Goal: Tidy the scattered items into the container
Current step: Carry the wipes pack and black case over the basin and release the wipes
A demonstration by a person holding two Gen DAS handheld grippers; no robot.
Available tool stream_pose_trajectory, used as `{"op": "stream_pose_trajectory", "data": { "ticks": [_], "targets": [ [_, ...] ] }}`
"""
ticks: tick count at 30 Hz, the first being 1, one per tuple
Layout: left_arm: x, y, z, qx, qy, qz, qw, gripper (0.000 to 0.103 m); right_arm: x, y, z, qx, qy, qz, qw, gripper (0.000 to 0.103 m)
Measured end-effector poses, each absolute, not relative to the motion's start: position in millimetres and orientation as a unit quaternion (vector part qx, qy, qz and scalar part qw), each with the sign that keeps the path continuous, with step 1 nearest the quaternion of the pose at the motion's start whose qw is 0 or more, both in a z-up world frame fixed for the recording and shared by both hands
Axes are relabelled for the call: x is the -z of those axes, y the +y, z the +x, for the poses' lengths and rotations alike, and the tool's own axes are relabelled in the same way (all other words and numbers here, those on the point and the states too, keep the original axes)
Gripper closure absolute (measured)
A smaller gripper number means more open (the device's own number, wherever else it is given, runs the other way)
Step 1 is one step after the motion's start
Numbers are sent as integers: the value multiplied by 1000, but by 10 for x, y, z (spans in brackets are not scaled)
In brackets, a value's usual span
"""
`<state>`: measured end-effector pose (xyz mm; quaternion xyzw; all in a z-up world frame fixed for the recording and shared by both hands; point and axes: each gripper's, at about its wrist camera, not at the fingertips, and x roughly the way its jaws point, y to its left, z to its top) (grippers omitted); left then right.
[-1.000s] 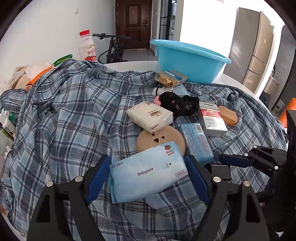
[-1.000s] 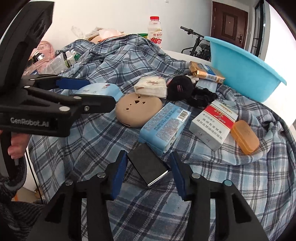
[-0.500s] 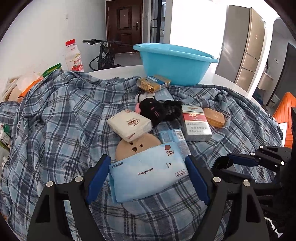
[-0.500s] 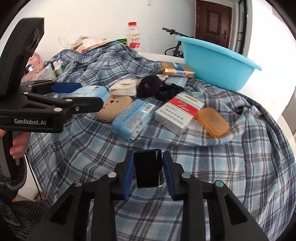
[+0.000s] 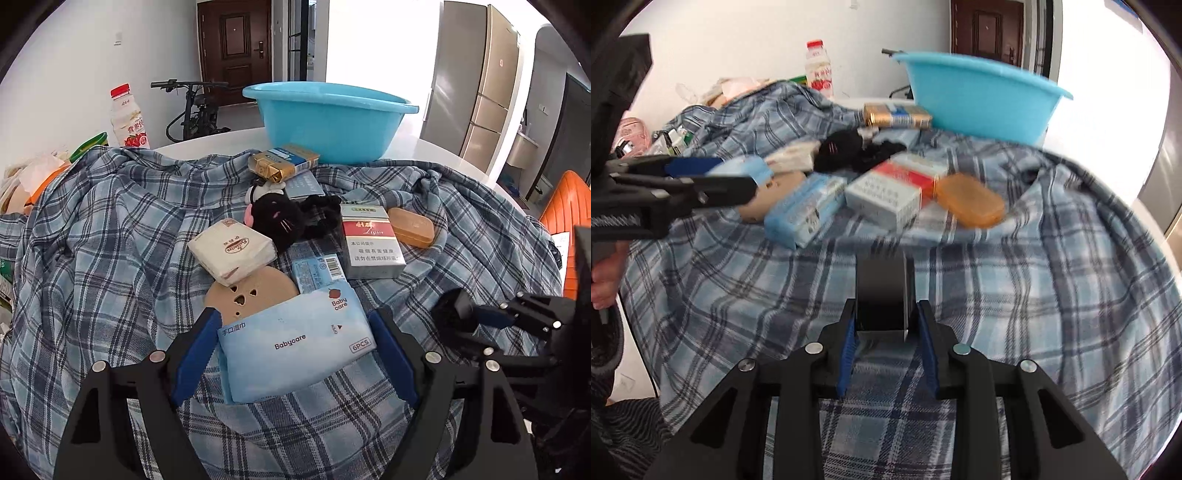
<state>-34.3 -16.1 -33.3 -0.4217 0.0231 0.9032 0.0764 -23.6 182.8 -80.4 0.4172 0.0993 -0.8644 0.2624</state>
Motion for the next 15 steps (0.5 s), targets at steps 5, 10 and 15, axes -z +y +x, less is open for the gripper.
{"op": "stream_pose_trajectory", "data": {
  "ticks": [5,10,15],
  "targets": [
    [342,-211,-362,-903,18,-423,70,19,757,1907,-221,883,81,393,245,74],
    [289,-194,-384,-904,22,-421,75,19,506,2010,-229,888,55,378,255,74],
    [132,-126,-455,-907,33,-412,88,19,164,2118,-303,902,61,353,241,74]
  ]
}}
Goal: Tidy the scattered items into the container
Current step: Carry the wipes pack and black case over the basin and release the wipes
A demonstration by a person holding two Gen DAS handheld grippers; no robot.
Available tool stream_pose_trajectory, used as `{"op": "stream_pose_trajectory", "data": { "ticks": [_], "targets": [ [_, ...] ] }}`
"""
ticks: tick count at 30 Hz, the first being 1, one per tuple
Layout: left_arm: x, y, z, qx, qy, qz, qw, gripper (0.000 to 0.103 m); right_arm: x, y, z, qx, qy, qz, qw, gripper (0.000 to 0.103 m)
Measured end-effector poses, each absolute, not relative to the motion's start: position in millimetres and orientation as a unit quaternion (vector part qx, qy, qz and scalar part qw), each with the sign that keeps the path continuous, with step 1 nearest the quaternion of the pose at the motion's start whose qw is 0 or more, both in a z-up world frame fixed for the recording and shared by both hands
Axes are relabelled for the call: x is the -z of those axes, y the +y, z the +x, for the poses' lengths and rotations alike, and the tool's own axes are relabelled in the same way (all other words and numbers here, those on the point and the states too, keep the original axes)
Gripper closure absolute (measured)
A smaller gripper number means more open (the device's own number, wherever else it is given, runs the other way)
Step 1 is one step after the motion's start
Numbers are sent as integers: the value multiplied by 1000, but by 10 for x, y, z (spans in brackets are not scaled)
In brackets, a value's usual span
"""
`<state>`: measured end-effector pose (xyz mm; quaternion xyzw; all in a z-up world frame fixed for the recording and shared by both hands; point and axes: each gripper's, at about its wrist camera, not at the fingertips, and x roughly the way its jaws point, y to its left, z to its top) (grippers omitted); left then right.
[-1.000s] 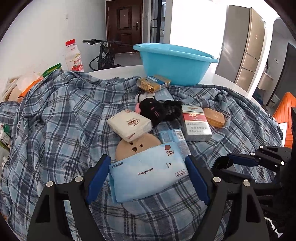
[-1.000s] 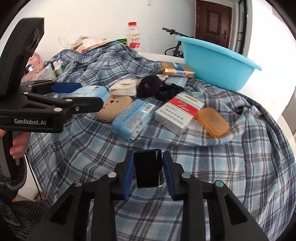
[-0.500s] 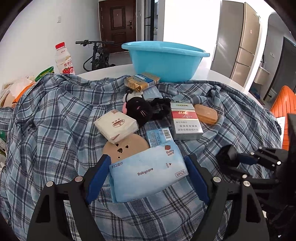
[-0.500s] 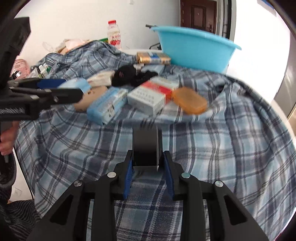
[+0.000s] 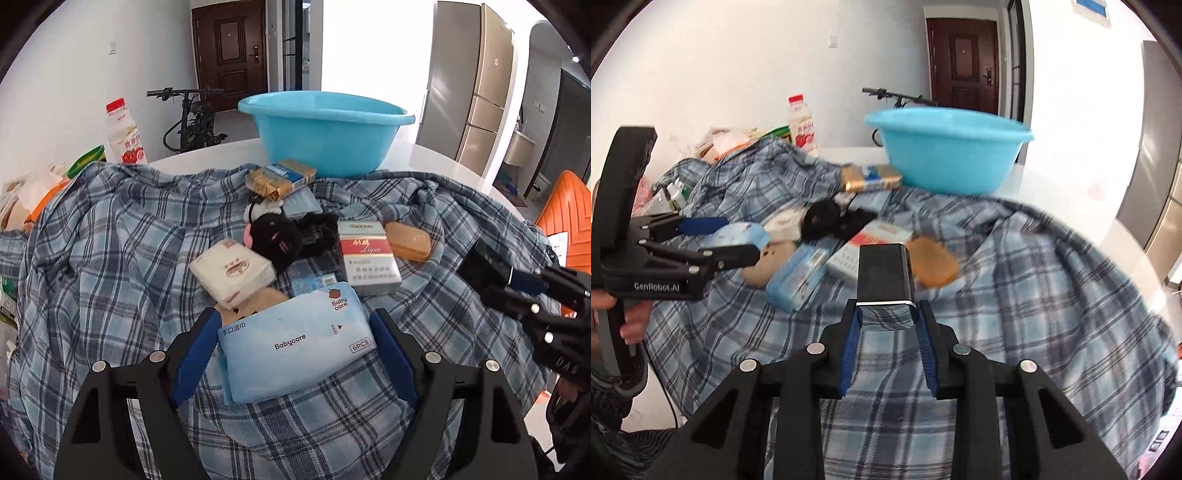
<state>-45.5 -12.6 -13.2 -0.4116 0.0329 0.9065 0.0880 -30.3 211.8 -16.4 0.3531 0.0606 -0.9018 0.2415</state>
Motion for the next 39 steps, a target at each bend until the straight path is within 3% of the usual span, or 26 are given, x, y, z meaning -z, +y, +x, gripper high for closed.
{"op": "stream_pose_trajectory", "data": {
  "ticks": [15,24,28,39],
  "targets": [
    [-806,178,-1297,-932,60,-342,107,19,-540,2421,-1073,918,29,325,226,74],
    [-1217,364,-2243,-928,24,-345,138,19,-733,2456,-1697,917,40,329,221,74],
    [-1203,566,-2743,-929,55,-348,114,19,-755,2449,-1993,915,42,337,220,74],
    [-581,798,-4181,-877,22,-467,111,19,-691,2475,-2546,909,35,354,218,74]
  ]
}}
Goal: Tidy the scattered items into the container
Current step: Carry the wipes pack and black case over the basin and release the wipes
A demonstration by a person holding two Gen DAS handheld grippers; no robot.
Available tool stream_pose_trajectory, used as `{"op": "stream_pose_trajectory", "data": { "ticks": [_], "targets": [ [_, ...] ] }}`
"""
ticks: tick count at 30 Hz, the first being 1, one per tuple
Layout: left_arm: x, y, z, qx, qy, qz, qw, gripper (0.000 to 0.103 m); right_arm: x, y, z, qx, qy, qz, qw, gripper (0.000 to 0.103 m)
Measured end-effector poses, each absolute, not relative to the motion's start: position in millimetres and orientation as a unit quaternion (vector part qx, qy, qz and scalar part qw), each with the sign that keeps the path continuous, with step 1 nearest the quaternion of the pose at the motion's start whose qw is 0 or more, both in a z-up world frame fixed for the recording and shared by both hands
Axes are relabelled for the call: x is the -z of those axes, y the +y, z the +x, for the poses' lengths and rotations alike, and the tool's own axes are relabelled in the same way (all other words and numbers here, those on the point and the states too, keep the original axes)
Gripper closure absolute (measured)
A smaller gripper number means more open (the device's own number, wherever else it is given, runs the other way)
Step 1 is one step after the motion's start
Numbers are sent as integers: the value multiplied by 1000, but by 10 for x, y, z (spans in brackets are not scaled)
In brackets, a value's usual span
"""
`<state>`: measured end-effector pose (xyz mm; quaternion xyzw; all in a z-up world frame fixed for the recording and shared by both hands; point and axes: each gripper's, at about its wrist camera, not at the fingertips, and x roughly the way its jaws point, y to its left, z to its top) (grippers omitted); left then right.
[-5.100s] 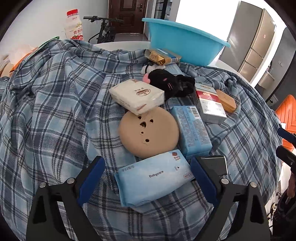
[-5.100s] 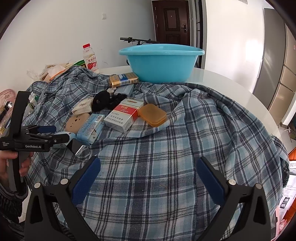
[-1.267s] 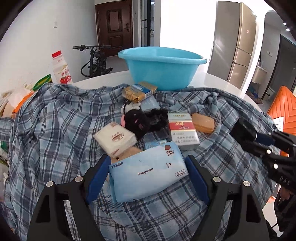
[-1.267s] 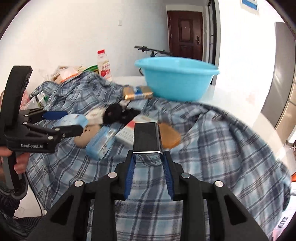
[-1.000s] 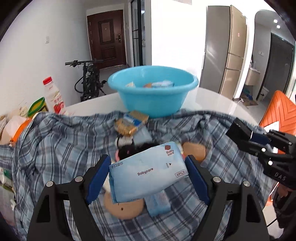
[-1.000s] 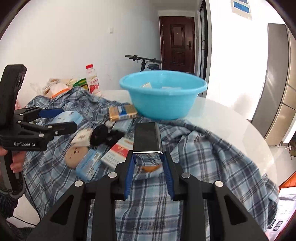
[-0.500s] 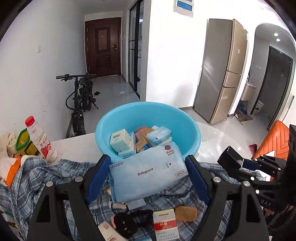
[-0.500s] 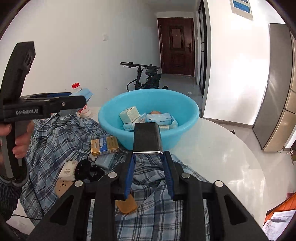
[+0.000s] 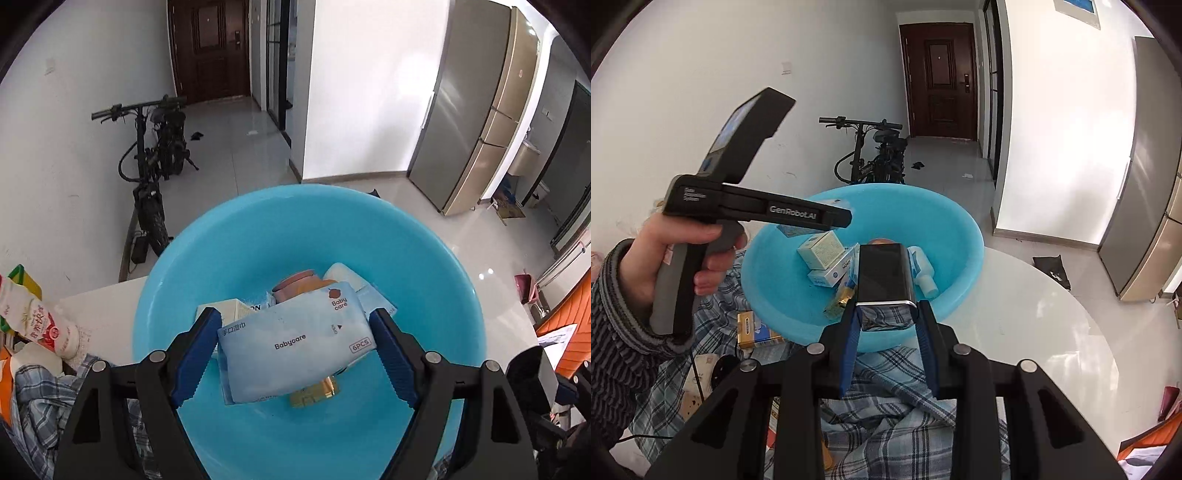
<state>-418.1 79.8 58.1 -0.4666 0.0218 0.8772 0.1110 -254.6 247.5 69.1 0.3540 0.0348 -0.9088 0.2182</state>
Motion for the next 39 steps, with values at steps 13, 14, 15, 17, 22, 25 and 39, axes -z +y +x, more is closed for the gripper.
{"op": "stream_pose_trajectory", "data": {
  "ticks": [13,14,15,17,22,25,39],
  "targets": [
    [2,939,-4620,-842,28,-529,100,19,-518,2621,-2839,900,17,380,212,74],
    [13,937,-4630,-841,28,-531,99,19,-523,2629,-2836,900,17,380,212,74],
    [25,940,-4642,-839,29,-535,100,19,-528,2632,-2842,900,16,381,214,74],
    [61,982,-4670,-832,40,-545,98,19,-535,2616,-2850,899,16,382,214,74],
    [78,941,-4655,-821,35,-562,89,18,-596,2614,-2854,900,20,379,212,74],
    [-116,715,-4493,-842,-1,-532,90,17,-625,2597,-2896,901,26,378,210,74],
    [-443,590,-4270,-870,23,-483,95,1,-700,2332,-3105,896,31,392,208,74]
  ]
}}
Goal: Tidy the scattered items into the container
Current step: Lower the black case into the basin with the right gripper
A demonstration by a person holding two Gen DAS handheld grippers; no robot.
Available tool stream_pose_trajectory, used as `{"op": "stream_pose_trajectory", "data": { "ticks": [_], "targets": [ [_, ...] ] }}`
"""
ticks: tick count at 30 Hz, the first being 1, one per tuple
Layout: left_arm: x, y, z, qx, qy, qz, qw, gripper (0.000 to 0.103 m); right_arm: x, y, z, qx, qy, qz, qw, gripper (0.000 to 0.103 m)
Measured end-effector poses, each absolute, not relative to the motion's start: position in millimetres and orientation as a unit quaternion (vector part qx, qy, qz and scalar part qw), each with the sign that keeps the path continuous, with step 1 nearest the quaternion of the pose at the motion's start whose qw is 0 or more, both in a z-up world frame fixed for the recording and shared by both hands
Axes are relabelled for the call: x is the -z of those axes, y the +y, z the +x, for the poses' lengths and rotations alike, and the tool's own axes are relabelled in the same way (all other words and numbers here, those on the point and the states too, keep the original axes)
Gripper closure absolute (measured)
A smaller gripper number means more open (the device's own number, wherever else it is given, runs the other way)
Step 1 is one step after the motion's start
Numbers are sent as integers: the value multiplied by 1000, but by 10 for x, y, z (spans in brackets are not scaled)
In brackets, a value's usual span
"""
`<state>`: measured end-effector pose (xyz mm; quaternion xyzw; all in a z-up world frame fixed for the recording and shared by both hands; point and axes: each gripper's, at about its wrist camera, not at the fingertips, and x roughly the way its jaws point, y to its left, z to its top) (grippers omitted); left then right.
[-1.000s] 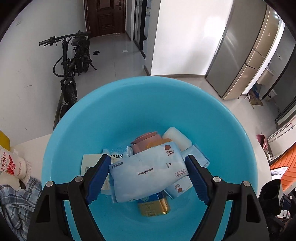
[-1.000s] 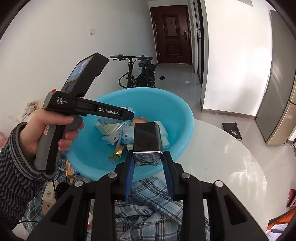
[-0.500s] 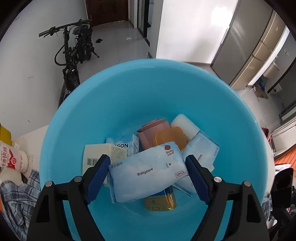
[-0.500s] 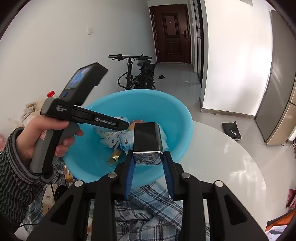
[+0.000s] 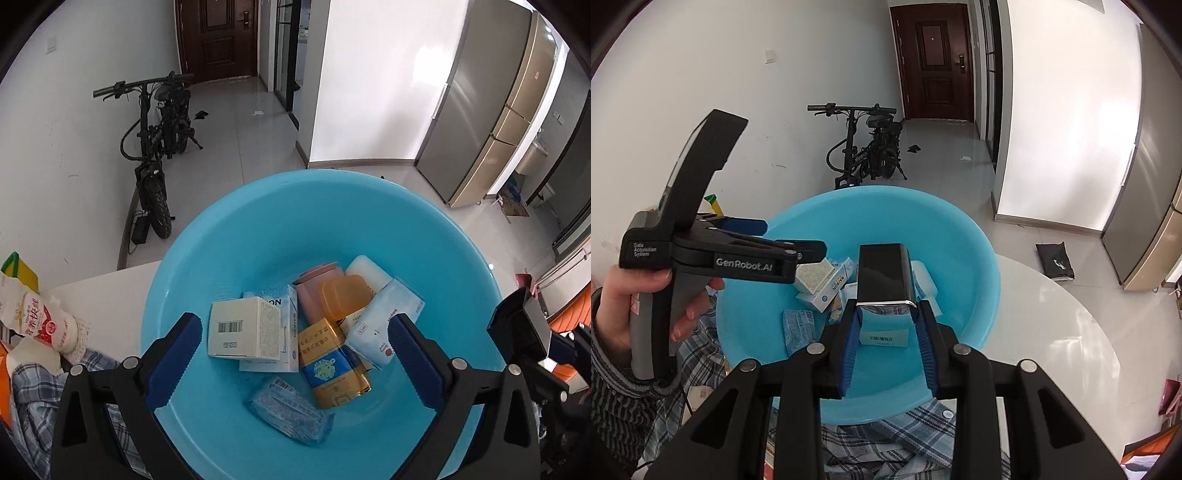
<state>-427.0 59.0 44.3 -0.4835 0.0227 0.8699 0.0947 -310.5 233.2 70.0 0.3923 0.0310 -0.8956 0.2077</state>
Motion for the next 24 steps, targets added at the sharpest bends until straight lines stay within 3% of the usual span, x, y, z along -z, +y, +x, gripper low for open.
{"op": "stream_pose_trajectory", "data": {
  "ticks": [13,24],
  "targets": [
    [-616,162,-3665,-890,46,-444,88,1,-470,1796,-3718,849,45,473,230,74],
    [-406,266,-3990,-880,63,-464,77,1,-103,1524,-4175,817,54,538,200,74]
  ]
}}
